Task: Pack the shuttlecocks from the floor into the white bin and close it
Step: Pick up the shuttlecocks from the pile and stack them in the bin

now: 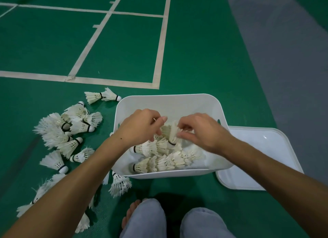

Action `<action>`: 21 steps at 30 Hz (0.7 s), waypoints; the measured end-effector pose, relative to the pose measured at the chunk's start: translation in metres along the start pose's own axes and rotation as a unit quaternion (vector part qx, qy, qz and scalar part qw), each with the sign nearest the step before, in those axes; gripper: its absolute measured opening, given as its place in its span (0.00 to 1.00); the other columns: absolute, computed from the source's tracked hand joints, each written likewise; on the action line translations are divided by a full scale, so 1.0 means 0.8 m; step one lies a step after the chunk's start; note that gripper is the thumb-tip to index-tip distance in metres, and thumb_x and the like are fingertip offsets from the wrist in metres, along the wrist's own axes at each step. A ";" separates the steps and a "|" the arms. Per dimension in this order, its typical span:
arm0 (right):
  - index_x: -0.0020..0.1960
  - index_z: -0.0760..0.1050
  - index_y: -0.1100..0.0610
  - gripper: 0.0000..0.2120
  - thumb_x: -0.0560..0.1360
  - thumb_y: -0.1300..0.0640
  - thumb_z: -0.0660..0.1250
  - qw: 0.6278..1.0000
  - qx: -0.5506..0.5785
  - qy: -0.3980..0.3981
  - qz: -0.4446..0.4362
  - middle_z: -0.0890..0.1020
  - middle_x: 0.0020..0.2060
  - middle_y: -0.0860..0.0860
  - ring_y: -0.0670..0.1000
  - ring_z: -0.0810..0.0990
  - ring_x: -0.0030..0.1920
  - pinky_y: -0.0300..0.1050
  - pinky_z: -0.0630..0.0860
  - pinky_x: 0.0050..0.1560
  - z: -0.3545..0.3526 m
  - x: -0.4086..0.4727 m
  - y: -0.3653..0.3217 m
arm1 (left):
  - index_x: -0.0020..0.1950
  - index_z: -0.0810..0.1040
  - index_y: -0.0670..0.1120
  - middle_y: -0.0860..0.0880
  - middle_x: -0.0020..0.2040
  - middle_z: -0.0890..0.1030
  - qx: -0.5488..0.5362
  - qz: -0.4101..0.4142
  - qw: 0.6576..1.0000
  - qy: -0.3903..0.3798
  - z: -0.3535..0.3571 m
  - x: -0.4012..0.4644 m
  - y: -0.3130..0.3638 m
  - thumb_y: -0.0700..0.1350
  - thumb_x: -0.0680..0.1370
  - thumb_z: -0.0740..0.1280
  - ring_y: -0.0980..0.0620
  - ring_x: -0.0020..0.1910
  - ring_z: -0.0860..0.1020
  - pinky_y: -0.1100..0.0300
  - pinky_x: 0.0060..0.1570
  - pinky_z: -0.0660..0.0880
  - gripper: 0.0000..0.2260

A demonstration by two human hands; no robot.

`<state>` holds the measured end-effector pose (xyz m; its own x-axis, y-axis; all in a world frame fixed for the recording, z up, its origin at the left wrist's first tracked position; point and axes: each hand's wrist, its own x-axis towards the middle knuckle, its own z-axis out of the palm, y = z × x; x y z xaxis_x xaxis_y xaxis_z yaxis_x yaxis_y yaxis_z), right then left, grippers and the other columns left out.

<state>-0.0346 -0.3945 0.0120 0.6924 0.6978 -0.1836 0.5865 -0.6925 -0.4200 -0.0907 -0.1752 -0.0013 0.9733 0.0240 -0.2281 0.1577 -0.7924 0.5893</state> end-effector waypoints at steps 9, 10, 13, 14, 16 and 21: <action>0.38 0.78 0.58 0.11 0.77 0.56 0.75 0.978 -0.001 0.000 0.209 0.82 0.33 0.54 0.54 0.80 0.35 0.45 0.74 0.37 0.028 0.009 0.040 | 0.71 0.74 0.53 0.51 0.63 0.81 0.208 -0.020 0.968 -0.139 0.029 0.009 -0.030 0.49 0.78 0.76 0.49 0.58 0.80 0.49 0.55 0.79 0.23; 0.35 0.78 0.57 0.13 0.76 0.57 0.76 0.976 0.020 -0.008 0.219 0.81 0.31 0.52 0.52 0.79 0.33 0.44 0.74 0.36 0.033 0.013 0.043 | 0.72 0.73 0.53 0.51 0.64 0.81 0.221 -0.014 0.963 -0.153 0.034 0.011 -0.033 0.47 0.77 0.77 0.48 0.59 0.79 0.49 0.55 0.79 0.26; 0.26 0.73 0.55 0.21 0.74 0.62 0.76 0.971 0.061 -0.026 0.230 0.76 0.25 0.50 0.51 0.81 0.33 0.40 0.72 0.35 0.045 0.025 0.047 | 0.73 0.72 0.54 0.50 0.65 0.80 0.242 0.003 0.954 -0.174 0.046 0.015 -0.041 0.42 0.76 0.77 0.47 0.60 0.80 0.49 0.55 0.80 0.28; 0.26 0.74 0.55 0.21 0.74 0.63 0.76 0.968 0.079 -0.033 0.237 0.77 0.26 0.50 0.53 0.85 0.37 0.39 0.72 0.34 0.047 0.028 0.047 | 0.73 0.72 0.54 0.50 0.65 0.80 0.247 0.009 0.953 -0.175 0.048 0.016 -0.042 0.41 0.76 0.77 0.47 0.60 0.80 0.50 0.54 0.80 0.28; 0.28 0.78 0.56 0.17 0.74 0.63 0.77 0.956 0.124 -0.051 0.260 0.81 0.32 0.51 0.53 0.86 0.42 0.38 0.72 0.34 0.051 0.032 0.050 | 0.72 0.73 0.53 0.49 0.64 0.80 0.261 0.021 0.950 -0.170 0.050 0.018 -0.043 0.40 0.77 0.75 0.47 0.60 0.80 0.52 0.52 0.79 0.25; 0.56 0.85 0.63 0.10 0.76 0.61 0.73 0.937 0.149 -0.132 0.288 0.85 0.46 0.57 0.53 0.81 0.44 0.48 0.81 0.49 0.058 0.040 0.055 | 0.70 0.74 0.50 0.47 0.63 0.80 0.263 0.033 0.951 -0.162 0.056 0.022 -0.043 0.41 0.79 0.74 0.45 0.58 0.80 0.49 0.56 0.80 0.21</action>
<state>-0.0060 -0.3942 -0.0539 0.7069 0.2716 -0.6531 -0.0232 -0.9139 -0.4052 -0.0865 -0.1748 -0.0600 0.8627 -0.1572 -0.4806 -0.0892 -0.9829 0.1613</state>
